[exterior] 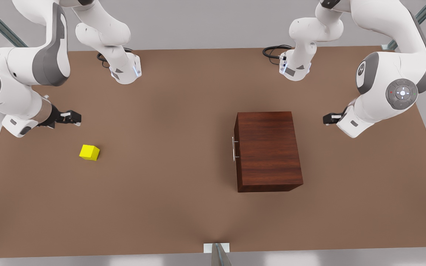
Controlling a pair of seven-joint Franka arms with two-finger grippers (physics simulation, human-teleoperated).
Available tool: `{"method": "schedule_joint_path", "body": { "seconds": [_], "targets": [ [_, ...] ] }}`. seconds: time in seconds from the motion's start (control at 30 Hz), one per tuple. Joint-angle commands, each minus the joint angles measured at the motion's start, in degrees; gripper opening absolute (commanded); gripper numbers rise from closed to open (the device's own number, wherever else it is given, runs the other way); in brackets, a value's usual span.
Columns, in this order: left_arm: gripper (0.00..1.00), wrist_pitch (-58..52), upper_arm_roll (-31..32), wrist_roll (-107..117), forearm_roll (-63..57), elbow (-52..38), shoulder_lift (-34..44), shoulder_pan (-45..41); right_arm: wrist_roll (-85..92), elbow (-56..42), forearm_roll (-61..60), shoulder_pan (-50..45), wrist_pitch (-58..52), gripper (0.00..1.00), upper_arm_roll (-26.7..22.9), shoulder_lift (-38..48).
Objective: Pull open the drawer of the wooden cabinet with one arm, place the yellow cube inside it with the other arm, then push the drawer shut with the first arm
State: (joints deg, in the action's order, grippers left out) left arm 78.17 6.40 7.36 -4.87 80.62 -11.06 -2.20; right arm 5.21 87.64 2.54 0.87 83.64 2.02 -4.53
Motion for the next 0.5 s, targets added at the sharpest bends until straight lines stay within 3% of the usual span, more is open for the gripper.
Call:
{"method": "schedule_joint_path", "body": {
  "seconds": [0.0, 0.07, 0.17, 0.27, 0.33, 0.4, 0.47],
  "targets": [
    [1.00, 1.46, 0.02, 1.16, -0.06, -0.02, -0.02, 0.00, 2.79, 0.07, 0.18, 0.10, 1.44, 1.00, 0.00, 0.05],
    [1.00, 1.99, -0.16, 1.69, -0.58, -1.59, -3.26, -4.46, 2.87, -0.02, 1.41, 0.10, 2.40, 1.00, 0.09, -0.82],
    [1.00, 2.08, 0.11, 13.28, -4.01, -16.37, -18.91, -21.44, 2.43, -1.51, 2.91, 1.24, 8.90, 1.00, -0.09, -9.88],
    [1.00, 12.97, -0.16, 23.83, -5.24, -17.25, -23.31, -29.00, 2.08, -1.42, 2.73, 5.11, 15.49, 1.00, -0.18, -15.76],
    [1.00, 15.52, -0.16, 30.16, -9.63, -24.18, -30.42, -32.69, 1.82, -0.72, 2.55, 7.39, 20.77, 1.00, -0.18, -19.11],
    [1.00, 18.07, -0.16, 33.94, -10.51, -25.86, -33.15, -33.74, -0.72, 0.95, 2.73, 7.48, 21.83, 1.00, -0.18, -19.02],
    [1.00, 17.72, -4.37, 39.74, -10.43, -29.20, -36.67, -38.92, -2.92, 6.48, 3.43, 7.48, 26.65, 1.00, -0.35, -17.70]
  ]
}}
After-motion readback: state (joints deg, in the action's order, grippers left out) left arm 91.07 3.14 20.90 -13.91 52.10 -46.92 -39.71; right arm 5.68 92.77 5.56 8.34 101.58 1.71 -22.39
